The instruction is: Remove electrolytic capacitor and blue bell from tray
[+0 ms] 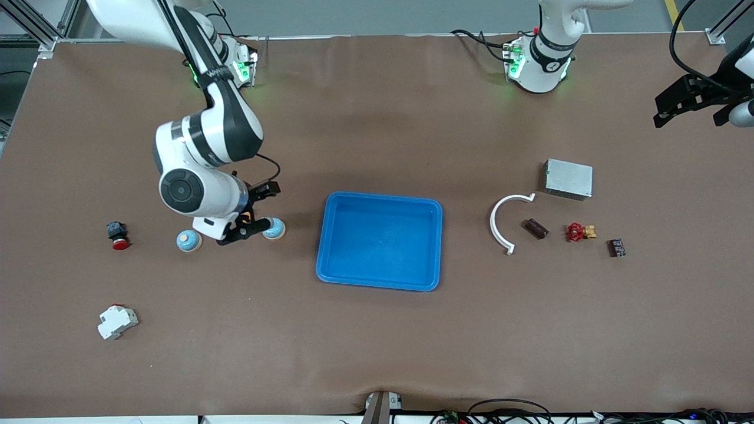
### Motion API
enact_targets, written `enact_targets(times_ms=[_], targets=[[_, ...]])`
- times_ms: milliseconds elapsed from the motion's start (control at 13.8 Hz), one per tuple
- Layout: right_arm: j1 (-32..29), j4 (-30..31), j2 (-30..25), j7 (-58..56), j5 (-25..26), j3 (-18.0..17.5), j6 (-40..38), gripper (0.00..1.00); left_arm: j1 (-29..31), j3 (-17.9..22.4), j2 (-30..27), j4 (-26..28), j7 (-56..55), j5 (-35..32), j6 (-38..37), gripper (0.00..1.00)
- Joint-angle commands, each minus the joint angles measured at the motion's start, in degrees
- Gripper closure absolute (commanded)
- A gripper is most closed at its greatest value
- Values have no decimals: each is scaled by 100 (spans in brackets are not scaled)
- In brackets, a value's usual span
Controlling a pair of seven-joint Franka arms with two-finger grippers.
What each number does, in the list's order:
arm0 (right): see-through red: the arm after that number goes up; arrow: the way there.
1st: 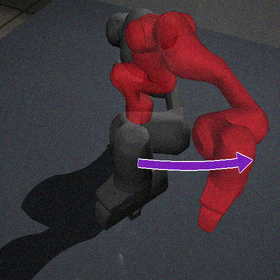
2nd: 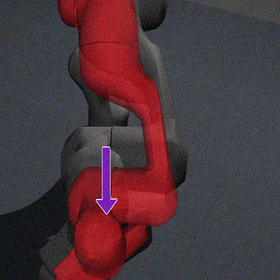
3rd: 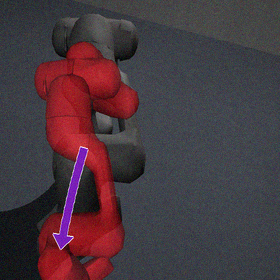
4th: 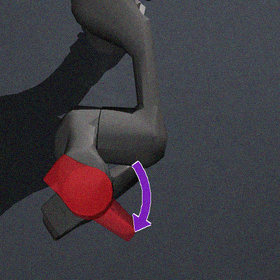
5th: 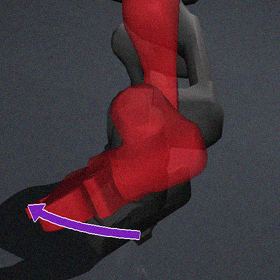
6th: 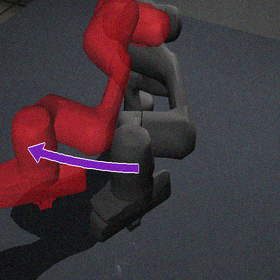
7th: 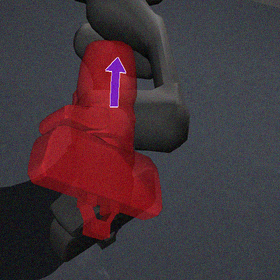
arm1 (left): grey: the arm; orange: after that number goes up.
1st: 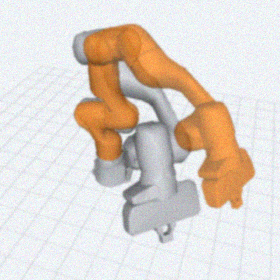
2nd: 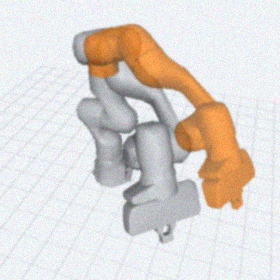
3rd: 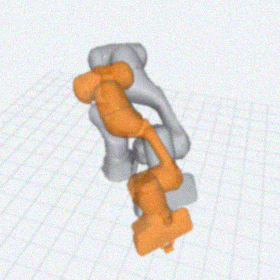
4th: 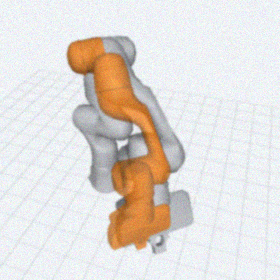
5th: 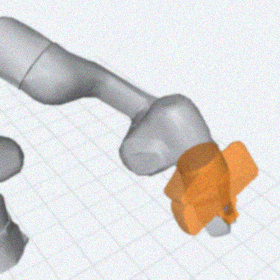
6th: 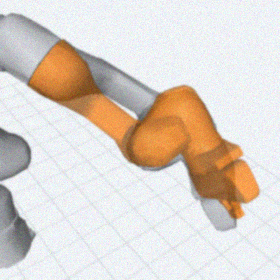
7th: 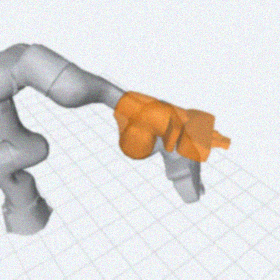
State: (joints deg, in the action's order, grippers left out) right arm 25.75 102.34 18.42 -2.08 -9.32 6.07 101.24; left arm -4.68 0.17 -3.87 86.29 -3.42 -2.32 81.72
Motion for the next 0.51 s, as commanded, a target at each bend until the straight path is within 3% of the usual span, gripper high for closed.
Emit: enact_targets(times_ms=[0,290,434], targets=[[-61,76,-653,270,27,-1,-586,0,37,-8,-158,81,104,118,-51,0],[-61,-64,-1243,314,316,384,-1394,0,46,-8,-158,81,96,118,-51,0],[-61,-205,-1270,253,352,822,-1712,0,37,-17,-166,81,87,118,-51,0]])
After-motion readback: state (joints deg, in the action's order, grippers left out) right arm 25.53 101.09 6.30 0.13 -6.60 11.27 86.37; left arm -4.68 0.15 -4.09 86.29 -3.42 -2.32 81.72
